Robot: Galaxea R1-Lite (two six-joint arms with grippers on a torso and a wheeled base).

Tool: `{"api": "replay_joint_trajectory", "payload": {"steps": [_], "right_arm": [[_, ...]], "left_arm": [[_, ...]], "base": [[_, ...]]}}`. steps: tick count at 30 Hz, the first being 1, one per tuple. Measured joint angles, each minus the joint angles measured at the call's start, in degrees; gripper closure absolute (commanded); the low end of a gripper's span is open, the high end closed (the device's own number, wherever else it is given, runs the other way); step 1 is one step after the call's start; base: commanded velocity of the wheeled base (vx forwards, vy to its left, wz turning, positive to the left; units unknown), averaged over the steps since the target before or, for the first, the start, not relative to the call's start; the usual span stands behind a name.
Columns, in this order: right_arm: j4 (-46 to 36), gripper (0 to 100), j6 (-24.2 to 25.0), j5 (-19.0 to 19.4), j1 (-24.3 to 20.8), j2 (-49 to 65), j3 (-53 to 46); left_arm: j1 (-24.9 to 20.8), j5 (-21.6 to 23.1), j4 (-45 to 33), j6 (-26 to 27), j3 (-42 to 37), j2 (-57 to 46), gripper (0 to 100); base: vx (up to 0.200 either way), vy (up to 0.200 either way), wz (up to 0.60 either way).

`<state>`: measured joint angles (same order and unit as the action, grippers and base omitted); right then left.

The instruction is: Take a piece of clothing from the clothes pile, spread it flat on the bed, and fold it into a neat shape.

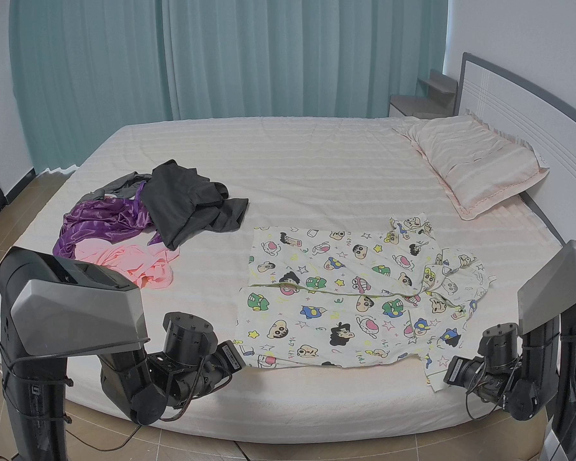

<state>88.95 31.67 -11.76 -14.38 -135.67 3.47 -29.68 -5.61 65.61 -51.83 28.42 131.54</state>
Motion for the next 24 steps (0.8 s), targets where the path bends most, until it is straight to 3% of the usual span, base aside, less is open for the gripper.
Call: {"api": "replay_joint_trajectory", "payload": {"steps": [7, 13, 23, 24], "right_arm": [[0.0, 100, -10.57, 0.52, 4.74, 5.66, -1.91], [-0.39, 100, -16.7, 1.1, 7.11, 11.0, -2.4], [-9.31, 100, -20.39, 1.18, 7.45, 17.24, -2.49], [-10.46, 0, -20.65, 1.21, 7.28, 17.77, -2.49]], "left_arm": [[-0.35, -0.02, 0.09, 0.0, -0.09, 0.24, 100], [-0.61, -0.09, 0.11, 0.0, -0.13, 0.4, 100], [-0.93, -1.54, 1.52, 0.0, -0.33, 0.55, 100], [-0.96, -1.65, 2.13, 0.0, -0.44, 0.55, 100]], "base": [[0.0, 0.0, 0.0], [0.0, 0.0, 0.0], [0.0, 0.0, 0.0], [0.0, 0.0, 0.0]]}}
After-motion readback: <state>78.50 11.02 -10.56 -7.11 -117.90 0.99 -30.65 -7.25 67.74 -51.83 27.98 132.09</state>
